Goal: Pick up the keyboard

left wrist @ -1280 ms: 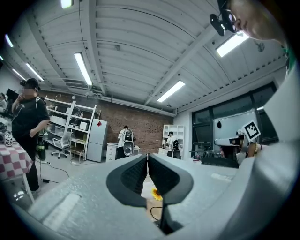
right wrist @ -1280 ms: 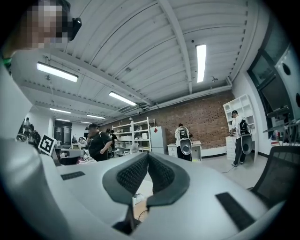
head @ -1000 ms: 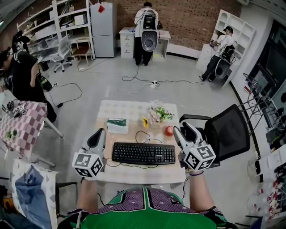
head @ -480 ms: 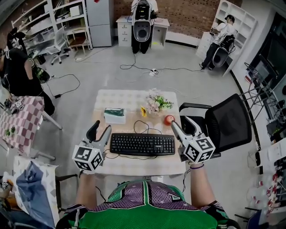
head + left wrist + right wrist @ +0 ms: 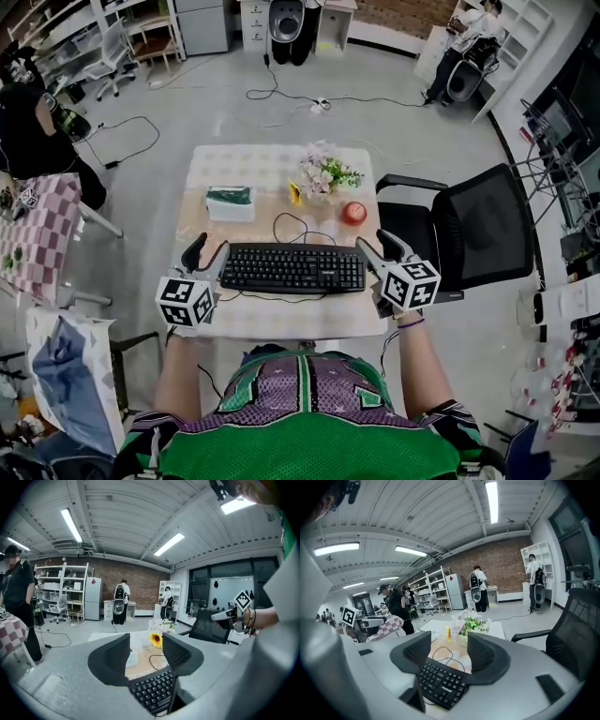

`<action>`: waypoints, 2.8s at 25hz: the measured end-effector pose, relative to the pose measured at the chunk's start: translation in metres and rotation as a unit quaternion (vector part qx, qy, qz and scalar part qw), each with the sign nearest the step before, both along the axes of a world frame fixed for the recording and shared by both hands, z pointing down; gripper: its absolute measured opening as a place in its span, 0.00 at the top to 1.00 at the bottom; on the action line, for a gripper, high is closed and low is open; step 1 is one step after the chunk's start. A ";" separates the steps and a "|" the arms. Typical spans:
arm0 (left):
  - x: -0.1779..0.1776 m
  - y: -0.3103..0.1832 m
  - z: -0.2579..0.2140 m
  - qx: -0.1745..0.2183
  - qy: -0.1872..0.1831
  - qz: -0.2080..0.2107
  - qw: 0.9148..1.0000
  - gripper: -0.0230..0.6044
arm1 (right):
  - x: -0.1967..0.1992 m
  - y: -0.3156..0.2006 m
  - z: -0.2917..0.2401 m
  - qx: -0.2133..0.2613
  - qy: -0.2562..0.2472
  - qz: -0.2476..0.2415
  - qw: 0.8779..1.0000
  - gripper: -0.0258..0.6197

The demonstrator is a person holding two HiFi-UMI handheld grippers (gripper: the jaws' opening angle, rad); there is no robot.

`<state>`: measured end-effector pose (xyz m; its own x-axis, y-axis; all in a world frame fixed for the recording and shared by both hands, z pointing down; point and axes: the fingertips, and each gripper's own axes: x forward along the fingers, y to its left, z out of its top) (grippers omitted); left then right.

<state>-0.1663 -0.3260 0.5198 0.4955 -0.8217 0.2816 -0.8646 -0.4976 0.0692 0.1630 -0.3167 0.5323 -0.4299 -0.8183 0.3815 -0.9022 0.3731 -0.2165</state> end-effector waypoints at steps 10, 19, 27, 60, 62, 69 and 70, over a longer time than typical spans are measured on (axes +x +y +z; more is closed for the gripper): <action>0.003 -0.012 0.087 -0.085 -0.016 -0.019 0.996 0.63 | 0.026 -0.006 0.100 -0.106 0.008 -0.015 0.994 0.61; 0.001 -0.014 0.162 -0.148 -0.036 -0.051 0.987 0.63 | 0.047 -0.004 0.180 -0.189 0.007 -0.033 0.981 0.61; -0.011 -0.008 0.211 -0.198 -0.056 -0.080 0.975 0.63 | 0.057 0.001 0.235 -0.253 -0.024 -0.039 0.966 0.60; -0.023 -0.006 0.246 -0.280 -0.029 -0.107 0.953 0.63 | 0.066 -0.016 0.234 -0.306 -0.435 0.051 0.846 0.59; -0.024 -0.006 0.246 -0.280 -0.027 -0.107 0.954 0.63 | 0.067 -0.016 0.235 -0.319 -0.453 0.055 0.831 0.63; -0.026 -0.007 0.246 -0.277 -0.030 -0.109 0.954 0.63 | 0.052 -0.010 0.232 -0.370 -0.472 0.008 0.800 0.63; -0.025 -0.007 0.246 -0.277 -0.028 -0.108 0.954 0.63 | 0.045 -0.007 0.229 -0.378 -0.473 -0.015 0.796 0.63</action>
<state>-0.1918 -0.3330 0.7661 0.3028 -0.6200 0.7238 -0.9530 -0.2076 0.2208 0.2079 -0.3241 0.7610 -0.8321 -0.4934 0.2532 -0.1947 -0.1677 -0.9664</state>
